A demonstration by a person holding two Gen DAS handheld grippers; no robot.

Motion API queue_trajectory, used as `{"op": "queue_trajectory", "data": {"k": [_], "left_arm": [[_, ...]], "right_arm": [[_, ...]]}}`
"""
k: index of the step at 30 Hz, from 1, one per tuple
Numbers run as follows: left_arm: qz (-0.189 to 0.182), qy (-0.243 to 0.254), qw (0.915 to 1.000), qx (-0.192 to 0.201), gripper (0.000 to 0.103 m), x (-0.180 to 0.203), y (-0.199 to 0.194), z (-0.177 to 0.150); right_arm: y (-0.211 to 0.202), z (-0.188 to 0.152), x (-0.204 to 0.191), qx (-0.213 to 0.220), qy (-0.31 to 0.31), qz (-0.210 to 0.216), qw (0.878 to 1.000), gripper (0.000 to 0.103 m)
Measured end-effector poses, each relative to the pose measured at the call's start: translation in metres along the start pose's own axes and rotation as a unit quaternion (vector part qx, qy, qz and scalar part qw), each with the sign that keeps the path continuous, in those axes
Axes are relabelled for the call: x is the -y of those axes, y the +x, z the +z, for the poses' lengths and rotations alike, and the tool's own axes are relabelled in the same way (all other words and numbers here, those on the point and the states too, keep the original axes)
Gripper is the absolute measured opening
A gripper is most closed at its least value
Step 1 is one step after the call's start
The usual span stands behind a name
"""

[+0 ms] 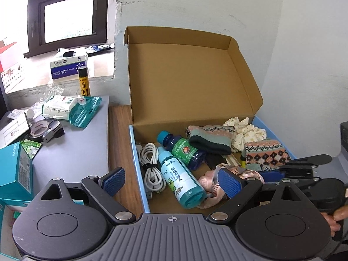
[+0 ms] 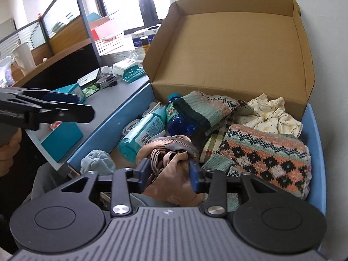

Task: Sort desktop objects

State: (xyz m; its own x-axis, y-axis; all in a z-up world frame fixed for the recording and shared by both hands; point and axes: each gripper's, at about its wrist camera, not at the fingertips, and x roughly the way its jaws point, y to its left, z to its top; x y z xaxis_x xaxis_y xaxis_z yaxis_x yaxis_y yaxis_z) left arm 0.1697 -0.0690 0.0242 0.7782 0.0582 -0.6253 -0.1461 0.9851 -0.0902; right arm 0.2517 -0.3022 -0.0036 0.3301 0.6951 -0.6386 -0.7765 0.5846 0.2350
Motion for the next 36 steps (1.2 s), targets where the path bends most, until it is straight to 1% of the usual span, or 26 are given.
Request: {"op": "queue_trajectory", "data": {"k": [2, 4, 6, 10, 12, 14, 18, 20, 24, 32, 36], "left_arm": [[0.000, 0.001, 1.0000, -0.002, 0.093, 0.002, 0.002, 0.001], [-0.001, 0.006, 1.0000, -0.003, 0.093, 0.005, 0.003, 0.002], [-0.001, 0.009, 1.0000, -0.003, 0.093, 0.008, 0.004, 0.004], [-0.003, 0.012, 0.9999, -0.001, 0.093, 0.012, 0.007, 0.007], [-0.001, 0.012, 0.9999, 0.000, 0.093, 0.013, 0.009, 0.010], [-0.001, 0.004, 1.0000, -0.002, 0.093, 0.012, 0.013, 0.013], [-0.003, -0.020, 0.9998, -0.005, 0.093, 0.007, 0.022, 0.020], [0.003, -0.027, 0.9996, 0.000, 0.093, 0.004, 0.026, 0.025], [0.015, -0.039, 0.9990, 0.012, 0.093, -0.002, 0.035, 0.034], [0.038, -0.054, 0.9977, 0.016, 0.093, -0.018, 0.054, 0.051], [0.052, -0.050, 0.9970, 0.026, 0.092, -0.023, 0.065, 0.058]], "right_arm": [[-0.009, 0.001, 0.001, 0.004, 0.000, 0.002, 1.000, 0.049], [-0.018, 0.003, 0.004, 0.010, 0.003, 0.002, 1.000, 0.053], [-0.026, 0.005, 0.006, 0.016, 0.003, 0.000, 1.000, 0.053], [-0.043, 0.010, 0.012, 0.032, 0.004, -0.011, 0.999, 0.054], [-0.050, 0.014, 0.017, 0.041, 0.006, -0.020, 0.999, 0.057], [-0.056, 0.018, 0.024, 0.049, 0.009, -0.031, 0.998, 0.059], [-0.065, 0.024, 0.042, 0.064, 0.028, -0.055, 0.996, 0.059], [-0.069, 0.028, 0.052, 0.071, 0.036, -0.069, 0.994, 0.059], [-0.074, 0.034, 0.072, 0.083, 0.045, -0.100, 0.990, 0.059], [-0.065, 0.053, 0.112, 0.087, 0.058, -0.133, 0.986, 0.059], [-0.054, 0.062, 0.130, 0.083, 0.059, -0.144, 0.984, 0.059]]}}
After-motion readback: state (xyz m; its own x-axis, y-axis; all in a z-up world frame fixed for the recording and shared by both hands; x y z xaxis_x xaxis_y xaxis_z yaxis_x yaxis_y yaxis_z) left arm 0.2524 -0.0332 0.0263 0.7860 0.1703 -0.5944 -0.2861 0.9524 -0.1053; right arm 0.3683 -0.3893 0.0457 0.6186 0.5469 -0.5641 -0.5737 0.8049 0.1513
